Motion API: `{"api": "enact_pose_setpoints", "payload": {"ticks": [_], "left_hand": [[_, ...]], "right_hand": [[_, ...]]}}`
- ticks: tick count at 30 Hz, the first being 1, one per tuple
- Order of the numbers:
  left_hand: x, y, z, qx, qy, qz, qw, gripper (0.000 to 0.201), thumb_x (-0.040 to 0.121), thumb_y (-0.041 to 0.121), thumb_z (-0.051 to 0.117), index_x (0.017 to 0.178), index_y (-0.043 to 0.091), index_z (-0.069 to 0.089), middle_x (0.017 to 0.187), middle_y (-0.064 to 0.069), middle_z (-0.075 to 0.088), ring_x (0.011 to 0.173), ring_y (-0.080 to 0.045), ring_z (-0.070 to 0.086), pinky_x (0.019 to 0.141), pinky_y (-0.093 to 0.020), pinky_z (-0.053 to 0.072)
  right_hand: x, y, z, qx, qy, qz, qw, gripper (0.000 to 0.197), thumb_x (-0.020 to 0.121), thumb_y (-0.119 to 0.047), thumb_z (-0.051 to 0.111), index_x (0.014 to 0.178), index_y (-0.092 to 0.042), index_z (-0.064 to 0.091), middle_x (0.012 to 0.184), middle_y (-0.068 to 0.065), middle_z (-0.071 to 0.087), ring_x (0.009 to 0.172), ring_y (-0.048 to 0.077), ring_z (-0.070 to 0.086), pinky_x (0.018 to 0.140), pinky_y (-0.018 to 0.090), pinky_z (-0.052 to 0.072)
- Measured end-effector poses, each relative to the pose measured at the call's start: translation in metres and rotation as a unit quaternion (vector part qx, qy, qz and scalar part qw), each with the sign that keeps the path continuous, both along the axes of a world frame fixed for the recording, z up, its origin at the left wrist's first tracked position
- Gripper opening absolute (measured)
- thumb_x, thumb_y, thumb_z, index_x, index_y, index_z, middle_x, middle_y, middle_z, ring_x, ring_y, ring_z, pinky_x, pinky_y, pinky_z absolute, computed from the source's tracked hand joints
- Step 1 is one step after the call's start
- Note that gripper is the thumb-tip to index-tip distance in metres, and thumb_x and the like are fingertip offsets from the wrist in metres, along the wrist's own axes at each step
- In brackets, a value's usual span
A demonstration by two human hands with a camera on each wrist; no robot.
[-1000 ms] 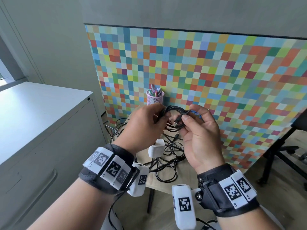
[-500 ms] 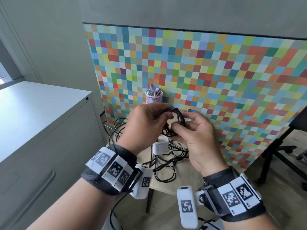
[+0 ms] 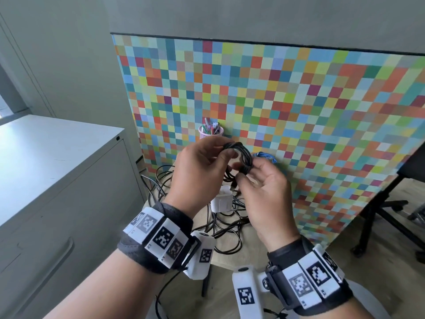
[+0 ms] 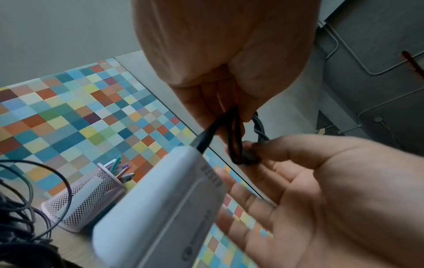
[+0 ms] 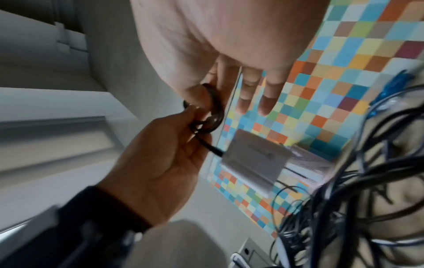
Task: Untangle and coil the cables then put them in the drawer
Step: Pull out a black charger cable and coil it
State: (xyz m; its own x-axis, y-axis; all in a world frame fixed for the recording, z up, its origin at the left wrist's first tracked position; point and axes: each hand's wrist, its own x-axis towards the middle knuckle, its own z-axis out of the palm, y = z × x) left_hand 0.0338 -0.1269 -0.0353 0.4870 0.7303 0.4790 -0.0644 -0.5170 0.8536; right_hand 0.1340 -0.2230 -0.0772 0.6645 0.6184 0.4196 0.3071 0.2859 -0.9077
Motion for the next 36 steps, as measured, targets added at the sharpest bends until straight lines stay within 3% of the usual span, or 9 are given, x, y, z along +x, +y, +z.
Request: {"api": "enact_pose_setpoints", "payload": {"ticks": [5, 10, 13, 16, 24, 27, 30, 33, 36], "left_hand": [[0.001, 0.001, 0.008, -0.054, -0.06, -0.019, 0.997, 0.007, 0.097, 0.008, 0.069, 0.103, 0.01, 0.073, 0.085, 0.002, 0.08, 0.07, -0.008, 0.073, 0.062, -0.023, 0.057], [0.001, 0.004, 0.014, -0.126, -0.093, -0.053, 0.986, 0.009, 0.1, 0.007, 0.066, 0.107, 0.006, 0.071, 0.082, -0.009, 0.078, 0.071, -0.017, 0.071, 0.071, -0.041, 0.063], [-0.005, 0.015, 0.012, -0.125, -0.07, -0.05, 0.988, 0.012, 0.1, 0.008, 0.065, 0.105, 0.011, 0.075, 0.071, -0.003, 0.071, 0.068, -0.021, 0.064, 0.083, -0.056, 0.062], [-0.013, 0.024, 0.009, -0.099, 0.008, -0.053, 0.994, 0.015, 0.101, 0.01, 0.065, 0.11, 0.012, 0.076, 0.069, 0.001, 0.068, 0.067, -0.015, 0.061, 0.076, -0.038, 0.06], [-0.002, 0.022, -0.008, 0.004, 0.162, -0.055, 0.985, 0.018, 0.096, 0.018, 0.07, 0.106, 0.026, 0.081, 0.072, 0.013, 0.075, 0.063, -0.001, 0.066, 0.063, -0.018, 0.053], [0.006, 0.023, -0.017, 0.024, 0.188, -0.036, 0.981, 0.018, 0.095, 0.022, 0.07, 0.105, 0.031, 0.082, 0.074, 0.024, 0.074, 0.066, 0.003, 0.067, 0.062, -0.019, 0.053], [0.016, 0.025, -0.023, 0.017, 0.181, -0.042, 0.983, 0.019, 0.095, 0.024, 0.069, 0.107, 0.031, 0.082, 0.084, 0.021, 0.077, 0.078, -0.004, 0.072, 0.073, -0.029, 0.06], [0.025, 0.026, -0.023, 0.006, 0.173, -0.04, 0.984, 0.018, 0.098, 0.027, 0.066, 0.107, 0.03, 0.082, 0.074, 0.019, 0.075, 0.063, 0.003, 0.064, 0.064, -0.02, 0.052], [0.031, 0.032, -0.022, -0.035, 0.168, -0.041, 0.984, 0.021, 0.102, 0.033, 0.06, 0.11, 0.029, 0.08, 0.075, 0.008, 0.075, 0.061, -0.011, 0.068, 0.065, -0.034, 0.062]], "right_hand": [[0.009, -0.002, -0.026, -0.091, 0.087, 0.164, 0.978, 0.098, 0.071, -0.048, 0.091, 0.151, -0.051, 0.034, 0.157, -0.005, 0.049, 0.145, 0.009, 0.044, 0.117, 0.045, 0.038], [0.011, 0.002, -0.036, -0.141, 0.062, 0.155, 0.976, 0.044, 0.078, -0.028, 0.088, 0.117, -0.033, 0.068, 0.113, 0.004, 0.076, 0.112, 0.023, 0.071, 0.104, 0.051, 0.054], [0.019, -0.007, -0.032, -0.058, 0.218, 0.224, 0.948, 0.034, 0.072, -0.012, 0.091, 0.102, -0.015, 0.075, 0.101, 0.014, 0.073, 0.09, 0.031, 0.073, 0.089, 0.044, 0.061], [0.029, -0.016, -0.022, 0.007, 0.313, 0.251, 0.916, 0.041, 0.065, -0.013, 0.085, 0.103, -0.005, 0.072, 0.093, 0.016, 0.072, 0.076, 0.027, 0.071, 0.074, 0.038, 0.063], [0.037, -0.004, -0.005, 0.003, 0.301, 0.12, 0.946, 0.027, 0.104, -0.013, 0.056, 0.13, -0.005, 0.056, 0.107, 0.02, 0.067, 0.086, 0.034, 0.068, 0.071, 0.045, 0.061], [0.036, -0.003, -0.001, -0.022, 0.257, 0.125, 0.958, 0.044, 0.097, -0.016, 0.07, 0.135, -0.009, 0.05, 0.121, 0.029, 0.064, 0.096, 0.034, 0.069, 0.069, 0.046, 0.06], [0.038, 0.003, -0.001, -0.06, 0.205, 0.084, 0.973, 0.069, 0.084, -0.003, 0.082, 0.139, -0.023, 0.045, 0.116, 0.014, 0.063, 0.092, 0.023, 0.072, 0.069, 0.044, 0.059], [0.046, 0.015, -0.002, -0.07, 0.204, 0.052, 0.975, 0.07, 0.082, 0.006, 0.077, 0.136, -0.025, 0.046, 0.109, 0.011, 0.063, 0.085, 0.021, 0.07, 0.072, 0.049, 0.059], [0.064, 0.03, 0.002, -0.105, 0.215, 0.06, 0.969, 0.063, 0.08, 0.005, 0.073, 0.131, -0.026, 0.05, 0.11, 0.014, 0.063, 0.089, 0.028, 0.069, 0.075, 0.05, 0.059]]}}
